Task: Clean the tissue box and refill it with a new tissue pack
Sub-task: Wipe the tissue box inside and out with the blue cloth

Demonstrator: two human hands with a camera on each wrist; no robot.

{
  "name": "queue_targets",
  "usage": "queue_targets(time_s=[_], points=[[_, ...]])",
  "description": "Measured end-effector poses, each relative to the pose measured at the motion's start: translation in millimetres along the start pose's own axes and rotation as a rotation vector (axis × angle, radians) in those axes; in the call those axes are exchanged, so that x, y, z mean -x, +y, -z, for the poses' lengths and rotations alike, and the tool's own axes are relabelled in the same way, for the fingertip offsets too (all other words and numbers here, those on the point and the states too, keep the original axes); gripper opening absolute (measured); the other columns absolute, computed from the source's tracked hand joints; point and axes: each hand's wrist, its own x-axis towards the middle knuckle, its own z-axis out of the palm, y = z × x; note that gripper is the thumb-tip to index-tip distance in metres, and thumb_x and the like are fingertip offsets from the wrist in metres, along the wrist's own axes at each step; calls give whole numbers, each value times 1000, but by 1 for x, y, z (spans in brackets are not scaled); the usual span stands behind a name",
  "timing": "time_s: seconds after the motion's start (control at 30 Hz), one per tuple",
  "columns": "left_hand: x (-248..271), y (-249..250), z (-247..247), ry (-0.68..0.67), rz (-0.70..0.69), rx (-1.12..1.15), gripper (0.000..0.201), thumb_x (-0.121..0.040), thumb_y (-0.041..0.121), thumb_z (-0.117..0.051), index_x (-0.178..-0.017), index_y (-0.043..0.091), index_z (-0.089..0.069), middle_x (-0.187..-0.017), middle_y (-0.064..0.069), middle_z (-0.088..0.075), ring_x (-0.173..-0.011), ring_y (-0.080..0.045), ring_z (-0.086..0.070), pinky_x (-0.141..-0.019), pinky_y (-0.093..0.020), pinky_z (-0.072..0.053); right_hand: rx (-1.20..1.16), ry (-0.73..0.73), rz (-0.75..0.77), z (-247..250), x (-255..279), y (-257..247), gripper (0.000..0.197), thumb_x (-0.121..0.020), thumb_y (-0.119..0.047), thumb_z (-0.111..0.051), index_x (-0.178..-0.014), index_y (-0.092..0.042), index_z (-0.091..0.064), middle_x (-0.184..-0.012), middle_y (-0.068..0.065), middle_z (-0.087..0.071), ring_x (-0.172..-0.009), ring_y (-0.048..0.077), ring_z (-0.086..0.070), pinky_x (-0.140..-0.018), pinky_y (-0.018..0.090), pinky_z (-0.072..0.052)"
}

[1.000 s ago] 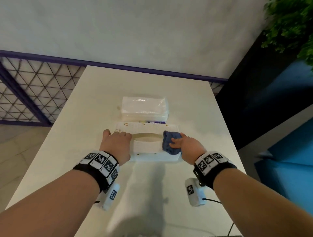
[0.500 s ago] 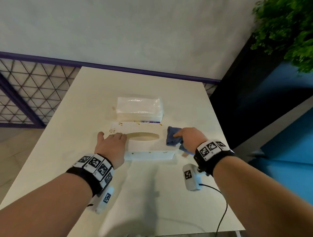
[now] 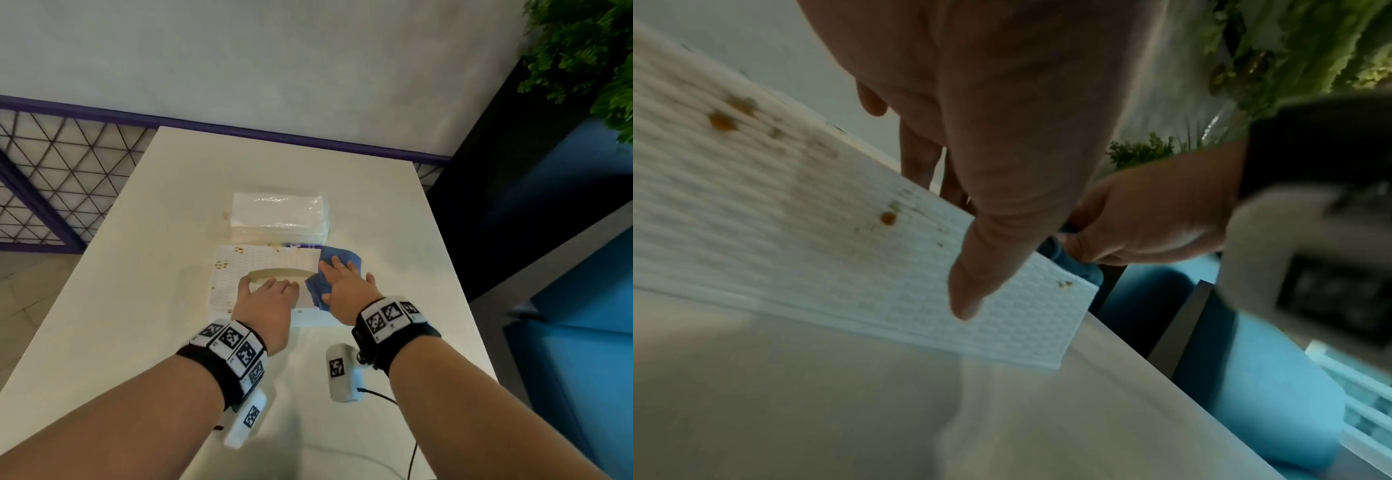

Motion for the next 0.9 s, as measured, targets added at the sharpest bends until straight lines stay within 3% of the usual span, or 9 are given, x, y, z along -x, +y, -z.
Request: queue_targets(time_s=[0.07,0.2,0.3,0.37,0.43,0.6,0.73,0.83,0.9], points=[[-2,-4,6,-50,0,0,78,-79,13,-56,-148,21,-20,-154,3,-28,-145,-17,-20,-113,-55,5,20,42,-29,-2,-17,2,65,-98,-30,-41,-152,-24,-5,-162,-3,5,-149,24,5,-117,53,-6],[-3,-4,12,-119,-7,-20,83,-84,16,-55,-153,19,-8,-159,2,-17,-148,-17,-11,-113,-56,11,2,125,-37,9,-39,-9,67,-97,-29,-45,-152,-16,-9,-162,6,0,-149,28,0,-119,44,-15],[-4,-5,11,-145,-20,5,69,-96,30,-45,-153,19,-7,-160,3,-15,-148,-18,-9,-112,-58,12,69,12,48,12,-31,-5,64,-100,-27,-41,-153,-15,-7,-162,7,0,-149,27,-4,-118,39,-20],[-6,-7,12,-178,-19,48,60,-99,25,-35,-153,20,-9,-159,5,-17,-148,-16,-10,-111,-61,12,178,-50,150,17,-16,4,61,-101,-29,-40,-153,-19,-9,-162,4,-6,-149,24,-10,-116,33,-20],[-9,-8,18,-206,-18,51,63,-94,13,-37,-152,21,-13,-156,6,-24,-146,-14,-15,-110,-64,12,169,-26,173,24,-13,12,60,-99,-30,-43,-152,-22,-15,-161,1,-14,-147,21,-19,-115,30,-22],[-14,-7,24,-203,3,34,53,-84,6,-40,-132,27,-39,-129,7,-52,-121,-15,-50,-111,-64,10,86,8,19,21,-36,-10,69,-97,-28,-47,-152,-11,-8,-161,8,-3,-149,28,-7,-117,39,-24],[-16,-11,13,-148,3,24,44,-89,13,-39,-129,29,-46,-120,10,-55,-118,-13,-52,-109,-64,11,110,-22,185,11,-11,-7,60,-100,-28,-40,-152,-17,-15,-161,4,-15,-147,22,-19,-115,32,-25],[-15,-9,15,-176,13,30,56,-85,6,-41,-135,30,-38,-126,8,-52,-122,-14,-50,-110,-63,11,47,58,105,22,-14,5,58,-98,-23,-43,-151,-18,-21,-159,2,-24,-143,21,-28,-114,31,-28],[-14,-7,20,-173,25,54,58,-81,1,-40,-132,29,-41,-124,6,-54,-118,-14,-53,-112,-62,12,0,75,47,25,-25,-8,62,-95,-23,-48,-150,-13,-22,-160,5,-18,-145,23,-23,-116,35,-28]])
